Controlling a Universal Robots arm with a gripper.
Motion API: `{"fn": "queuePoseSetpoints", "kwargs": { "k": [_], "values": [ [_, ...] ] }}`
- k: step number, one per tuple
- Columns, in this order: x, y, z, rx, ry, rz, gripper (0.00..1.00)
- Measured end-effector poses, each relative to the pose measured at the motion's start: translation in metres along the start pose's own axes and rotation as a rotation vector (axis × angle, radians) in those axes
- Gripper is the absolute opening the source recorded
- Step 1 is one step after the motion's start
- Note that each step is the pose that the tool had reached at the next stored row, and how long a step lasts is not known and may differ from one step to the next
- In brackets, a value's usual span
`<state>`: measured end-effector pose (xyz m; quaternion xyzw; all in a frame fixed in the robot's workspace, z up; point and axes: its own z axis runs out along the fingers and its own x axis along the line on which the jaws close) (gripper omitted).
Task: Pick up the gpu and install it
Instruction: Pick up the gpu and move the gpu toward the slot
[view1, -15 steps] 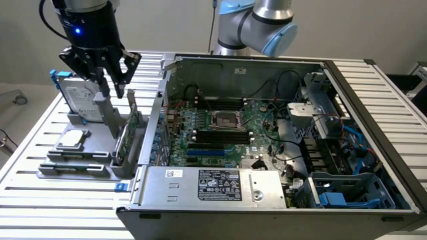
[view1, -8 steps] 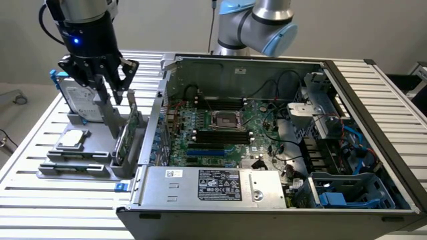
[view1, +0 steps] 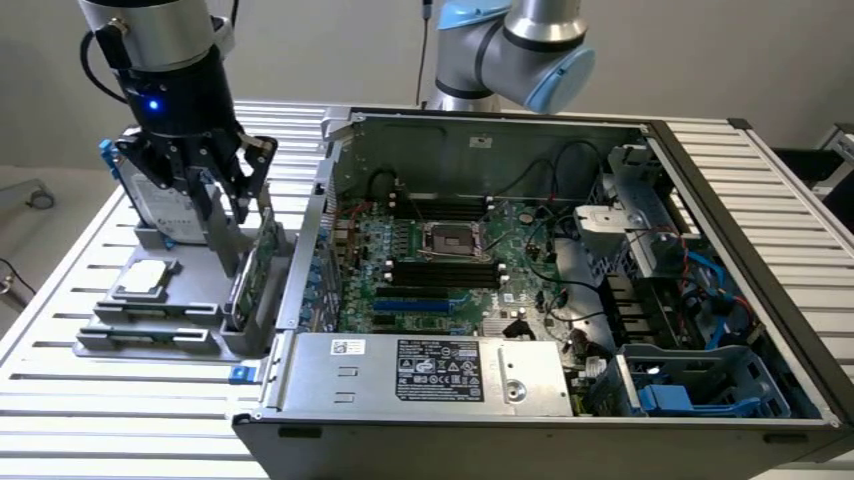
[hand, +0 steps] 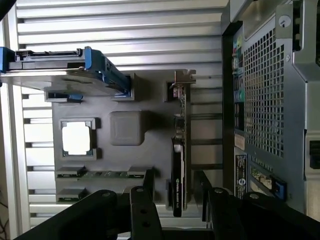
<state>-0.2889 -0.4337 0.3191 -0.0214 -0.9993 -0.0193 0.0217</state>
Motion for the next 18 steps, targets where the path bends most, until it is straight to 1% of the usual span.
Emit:
{"fn": "queuePoseSetpoints", "kwargs": {
  "k": [5, 13, 18],
  "values": [
    [-0.001, -0.0039, 0.009, 0.0, 0.0, -0.003, 0.44],
    [-0.009, -0.0043, 0.0232, 0.0002, 0.0002, -0.008, 0.44],
    [-0.01, -0.0046, 0.0321, 0.0003, 0.0003, -0.008, 0.44]
  ]
}}
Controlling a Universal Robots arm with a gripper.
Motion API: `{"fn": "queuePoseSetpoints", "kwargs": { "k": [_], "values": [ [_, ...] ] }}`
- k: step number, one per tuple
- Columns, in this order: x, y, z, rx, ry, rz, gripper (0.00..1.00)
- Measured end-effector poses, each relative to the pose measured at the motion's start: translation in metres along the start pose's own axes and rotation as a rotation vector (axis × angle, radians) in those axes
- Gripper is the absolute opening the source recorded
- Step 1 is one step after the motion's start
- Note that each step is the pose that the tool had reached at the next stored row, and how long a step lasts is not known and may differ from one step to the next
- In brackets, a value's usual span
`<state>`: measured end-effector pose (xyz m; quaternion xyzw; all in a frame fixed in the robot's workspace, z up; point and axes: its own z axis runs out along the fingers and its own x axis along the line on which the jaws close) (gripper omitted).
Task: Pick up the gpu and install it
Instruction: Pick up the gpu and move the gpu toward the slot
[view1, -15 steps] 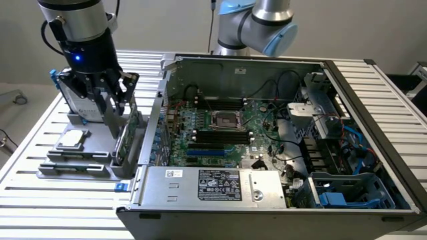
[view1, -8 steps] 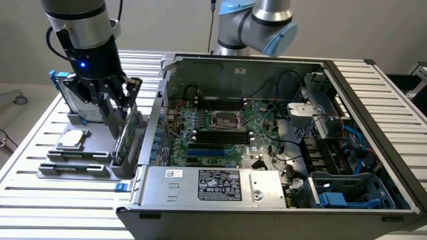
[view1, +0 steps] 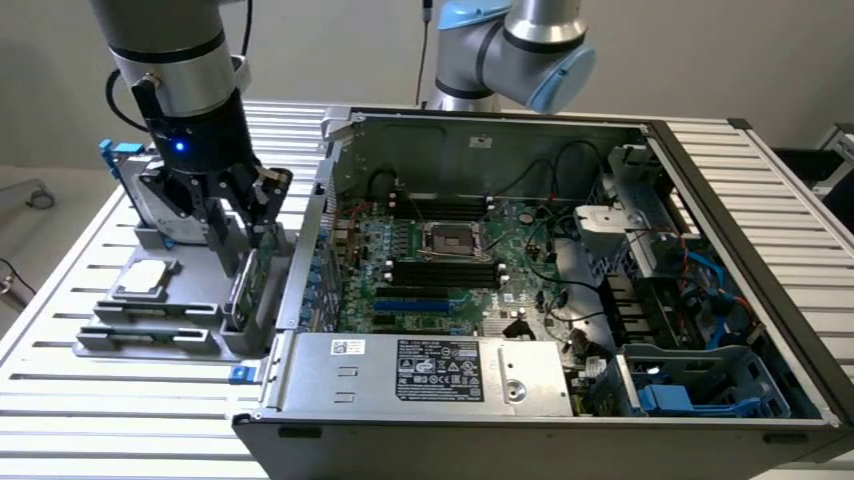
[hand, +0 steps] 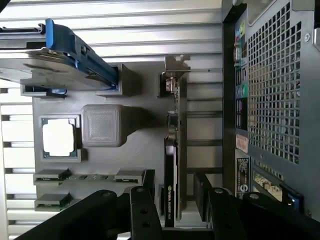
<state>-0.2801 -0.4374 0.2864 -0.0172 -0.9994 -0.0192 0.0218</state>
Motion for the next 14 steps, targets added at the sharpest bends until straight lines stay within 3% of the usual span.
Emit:
{"fn": "queuePoseSetpoints", "kwargs": {
  "k": [14],
  "values": [
    [-0.001, -0.0009, 0.0255, -0.0001, -0.0001, 0.0, 0.44]
  ]
}}
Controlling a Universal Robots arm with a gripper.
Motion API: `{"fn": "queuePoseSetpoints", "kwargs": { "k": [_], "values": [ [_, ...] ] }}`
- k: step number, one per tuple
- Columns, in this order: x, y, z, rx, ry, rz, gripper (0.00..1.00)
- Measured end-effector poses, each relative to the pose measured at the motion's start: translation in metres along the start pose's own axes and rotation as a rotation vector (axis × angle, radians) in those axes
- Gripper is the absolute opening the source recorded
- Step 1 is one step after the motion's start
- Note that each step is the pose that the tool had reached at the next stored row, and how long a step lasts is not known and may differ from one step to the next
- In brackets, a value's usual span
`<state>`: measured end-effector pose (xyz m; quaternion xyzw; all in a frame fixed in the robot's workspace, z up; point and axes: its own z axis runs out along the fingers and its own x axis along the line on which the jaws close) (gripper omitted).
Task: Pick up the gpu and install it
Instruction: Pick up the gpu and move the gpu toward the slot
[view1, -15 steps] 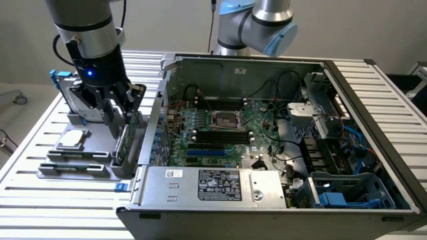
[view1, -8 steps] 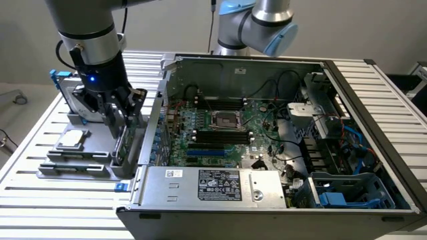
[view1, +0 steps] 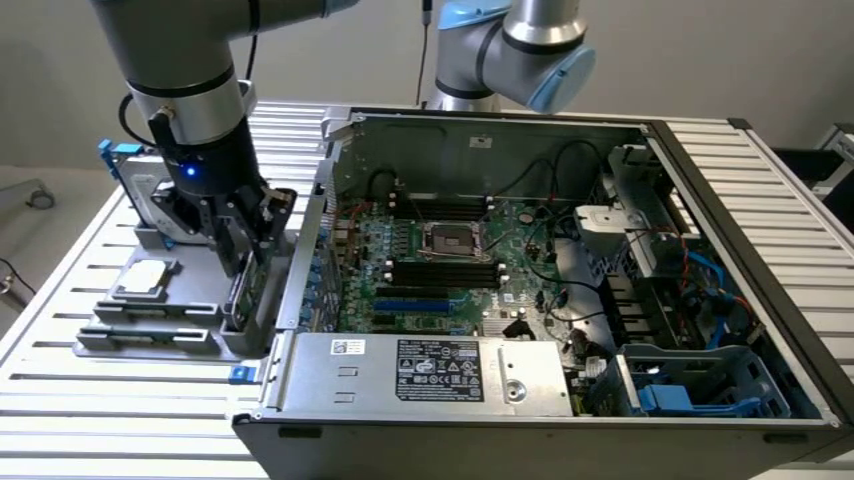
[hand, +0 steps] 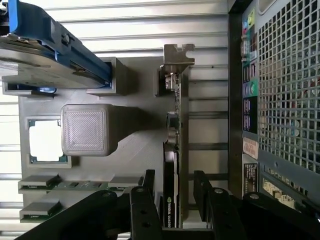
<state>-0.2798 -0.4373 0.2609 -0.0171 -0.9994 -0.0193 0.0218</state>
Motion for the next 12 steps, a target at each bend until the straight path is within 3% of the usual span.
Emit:
{"fn": "queuePoseSetpoints", "kwargs": {
  "k": [8, 10, 12],
  "values": [
    [0.002, 0.0049, 0.0144, 0.002, -0.0027, 0.0, 0.44],
    [0.005, 0.0069, 0.0168, 0.0081, -0.0059, 0.0, 0.44],
    [0.006, 0.0075, 0.0183, 0.0203, -0.0072, 0.001, 0.44]
  ]
}}
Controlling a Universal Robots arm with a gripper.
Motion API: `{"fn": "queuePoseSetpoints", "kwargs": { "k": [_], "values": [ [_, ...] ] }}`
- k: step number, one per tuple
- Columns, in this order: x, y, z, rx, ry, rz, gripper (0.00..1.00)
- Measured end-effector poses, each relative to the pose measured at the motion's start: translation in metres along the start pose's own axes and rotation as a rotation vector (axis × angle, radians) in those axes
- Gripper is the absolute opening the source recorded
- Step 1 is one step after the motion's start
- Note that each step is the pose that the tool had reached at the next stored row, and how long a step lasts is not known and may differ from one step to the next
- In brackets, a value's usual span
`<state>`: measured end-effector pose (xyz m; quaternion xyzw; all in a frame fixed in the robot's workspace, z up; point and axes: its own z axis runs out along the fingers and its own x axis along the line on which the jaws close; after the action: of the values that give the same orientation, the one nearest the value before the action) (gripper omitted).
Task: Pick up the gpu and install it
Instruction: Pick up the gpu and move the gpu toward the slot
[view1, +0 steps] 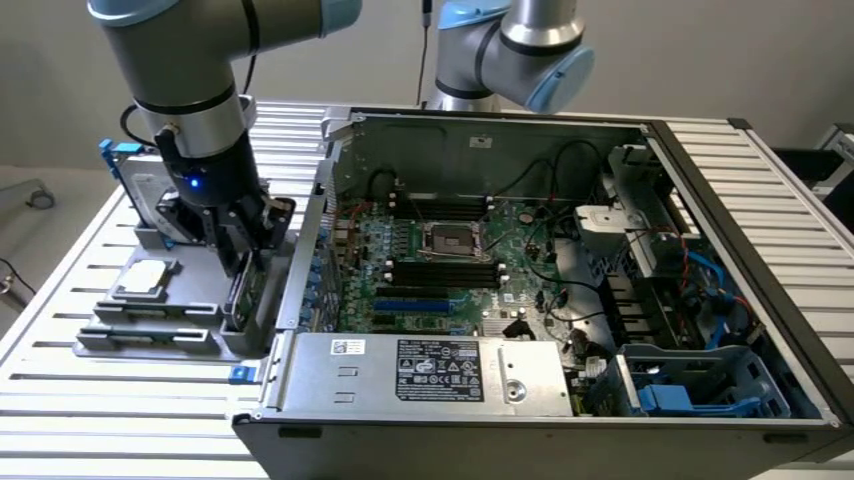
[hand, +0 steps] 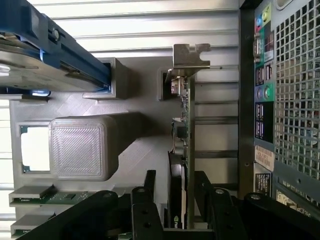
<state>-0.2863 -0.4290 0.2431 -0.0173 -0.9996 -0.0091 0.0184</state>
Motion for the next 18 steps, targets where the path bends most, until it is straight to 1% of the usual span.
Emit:
{"fn": "queuePoseSetpoints", "kwargs": {
  "k": [2, 3, 4, 6, 7, 9, 10, 11, 13, 18],
  "values": [
    [0.0, 0.0004, 0.0014, 0.0162, -0.0021, 0.001, 0.44],
    [0.0, 0.0008, 0.0019, 0.0232, -0.0034, 0.001, 0.44],
    [0.0, 0.0013, 0.0023, 0.0273, -0.0048, 0.001, 0.44],
    [0.0001, 0.0024, 0.0026, 0.0284, -0.009, 0.001, 0.44],
    [0.0001, 0.0028, 0.0026, 0.0282, -0.0134, 0.001, 0.44],
    [0.0003, 0.003, 0.0027, 0.0278, -0.0248, 0.001, 0.44],
    [0.0005, 0.0031, 0.0027, 0.0278, -0.028, 0.001, 0.44],
    [0.0005, 0.0031, 0.0027, 0.0276, -0.0299, 0.001, 0.44],
    [0.0008, 0.0033, 0.0027, 0.0272, -0.0313, 0.001, 0.44],
    [0.0032, 0.0034, 0.0027, 0.0246, -0.0314, 0.001, 0.44]
  ]
}}
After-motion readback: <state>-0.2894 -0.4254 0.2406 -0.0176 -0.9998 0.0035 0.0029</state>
